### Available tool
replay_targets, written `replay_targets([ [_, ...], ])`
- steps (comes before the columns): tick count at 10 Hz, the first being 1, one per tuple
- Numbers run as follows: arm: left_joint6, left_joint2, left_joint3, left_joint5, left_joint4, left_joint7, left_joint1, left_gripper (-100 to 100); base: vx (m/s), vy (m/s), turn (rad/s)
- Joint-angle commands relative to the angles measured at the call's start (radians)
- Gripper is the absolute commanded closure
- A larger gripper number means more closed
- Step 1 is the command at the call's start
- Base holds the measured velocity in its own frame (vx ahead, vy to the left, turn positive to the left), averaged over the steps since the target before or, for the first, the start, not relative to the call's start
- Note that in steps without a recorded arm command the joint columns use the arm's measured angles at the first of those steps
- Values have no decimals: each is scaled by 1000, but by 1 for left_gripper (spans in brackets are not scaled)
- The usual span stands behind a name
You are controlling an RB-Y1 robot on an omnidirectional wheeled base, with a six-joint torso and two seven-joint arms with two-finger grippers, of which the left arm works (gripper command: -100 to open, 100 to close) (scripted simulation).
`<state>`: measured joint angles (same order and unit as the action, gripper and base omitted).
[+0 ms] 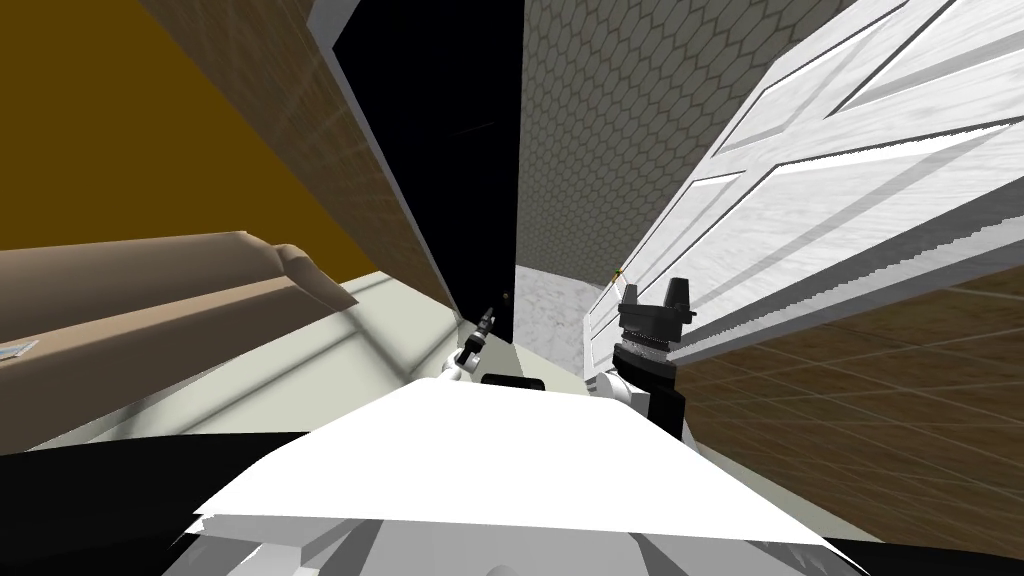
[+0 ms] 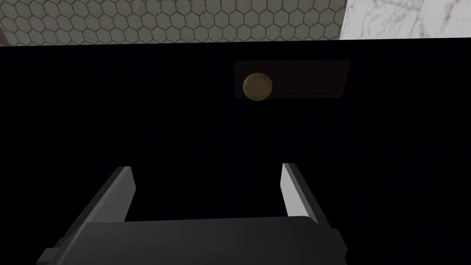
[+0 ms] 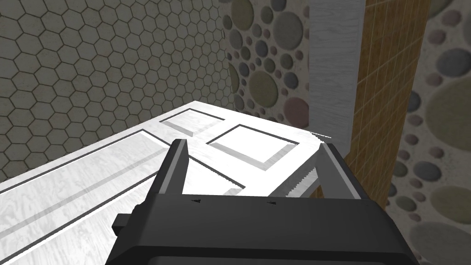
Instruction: Push the door open
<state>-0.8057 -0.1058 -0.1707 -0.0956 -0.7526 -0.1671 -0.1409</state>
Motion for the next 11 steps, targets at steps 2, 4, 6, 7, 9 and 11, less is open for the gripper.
replay_targets([
  [2,-13,3,-4,-1,56,-10,-22,-100,56,53,-90],
  [4,-21,4,-6,-2,91,-17,-37,-100,54,51,-58],
  [6,-31,5,-10,-3,139,-26,-56,-100,64,45,-87],
  [7,-37,6,-12,-4,164,-31,-66,-100,73,68,-101],
  [9,-44,7,-14,-5,199,-38,-81,-100,65,58,-73],
  [11,-47,8,-9,-2,197,-32,-79,-100,67,1,-29],
])
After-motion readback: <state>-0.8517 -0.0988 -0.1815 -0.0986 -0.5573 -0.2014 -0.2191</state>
